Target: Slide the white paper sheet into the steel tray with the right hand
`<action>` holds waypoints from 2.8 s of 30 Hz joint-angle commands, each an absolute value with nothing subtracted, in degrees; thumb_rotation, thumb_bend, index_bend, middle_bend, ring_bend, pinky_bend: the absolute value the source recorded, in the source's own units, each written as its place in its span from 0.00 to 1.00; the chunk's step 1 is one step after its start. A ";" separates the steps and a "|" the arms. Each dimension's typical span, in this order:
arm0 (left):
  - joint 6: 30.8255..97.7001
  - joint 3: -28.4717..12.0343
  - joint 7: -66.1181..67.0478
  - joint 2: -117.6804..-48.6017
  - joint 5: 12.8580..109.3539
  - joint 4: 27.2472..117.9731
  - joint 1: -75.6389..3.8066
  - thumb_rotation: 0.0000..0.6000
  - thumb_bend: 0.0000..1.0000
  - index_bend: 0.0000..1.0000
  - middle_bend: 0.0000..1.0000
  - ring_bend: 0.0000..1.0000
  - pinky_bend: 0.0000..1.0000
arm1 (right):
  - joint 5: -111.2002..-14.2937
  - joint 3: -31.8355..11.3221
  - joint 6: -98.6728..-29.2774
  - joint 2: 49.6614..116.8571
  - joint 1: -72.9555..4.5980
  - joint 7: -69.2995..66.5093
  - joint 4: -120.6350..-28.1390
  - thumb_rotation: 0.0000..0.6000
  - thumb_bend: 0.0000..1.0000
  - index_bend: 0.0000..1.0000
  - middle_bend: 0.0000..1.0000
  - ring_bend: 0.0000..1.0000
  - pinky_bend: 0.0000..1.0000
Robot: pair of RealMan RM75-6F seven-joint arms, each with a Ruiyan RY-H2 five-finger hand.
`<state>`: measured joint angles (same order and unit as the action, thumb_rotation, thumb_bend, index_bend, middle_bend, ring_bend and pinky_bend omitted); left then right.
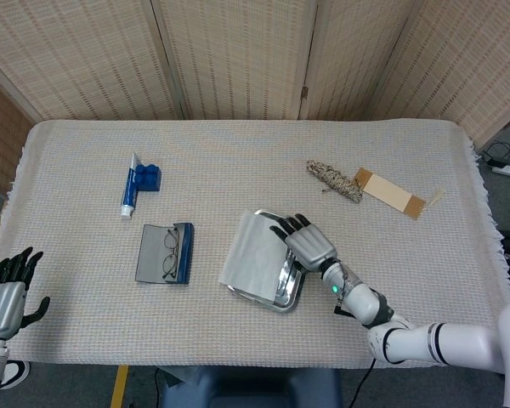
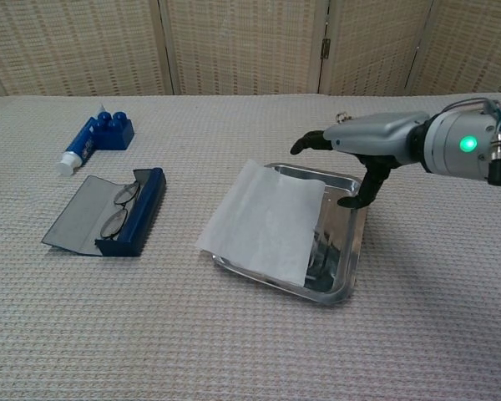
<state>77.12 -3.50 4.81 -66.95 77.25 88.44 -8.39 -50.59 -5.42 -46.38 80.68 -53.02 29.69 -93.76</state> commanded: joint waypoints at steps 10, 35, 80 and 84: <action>76.64 -3.46 3.80 -66.48 77.31 88.69 -8.54 1.00 0.44 0.00 0.00 0.00 0.00 | -52.13 -5.45 -41.63 83.04 -55.78 29.92 -92.15 1.00 0.70 0.04 0.97 1.00 0.99; 76.95 -3.18 2.30 -64.81 77.69 90.57 -8.06 1.00 0.44 0.00 0.00 0.00 0.00 | -24.06 -0.50 -43.33 86.71 -67.96 39.22 -93.01 1.00 0.86 0.16 1.00 1.00 1.00; 78.17 -2.63 3.01 -64.65 79.39 91.43 -7.67 1.00 0.44 0.00 0.00 0.00 0.00 | -23.09 5.73 -46.34 82.99 -68.99 38.26 -96.79 1.00 0.86 0.23 1.00 1.00 1.00; 78.14 -2.64 2.93 -64.67 79.36 91.35 -7.67 1.00 0.44 0.00 0.00 0.00 0.00 | -27.73 4.33 -46.54 82.53 -67.13 35.09 -96.80 1.00 0.86 0.23 1.00 1.00 1.00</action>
<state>78.14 -2.64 2.93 -64.67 79.36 91.35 -7.67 -25.54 5.12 -46.46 82.86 -68.18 36.78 -96.77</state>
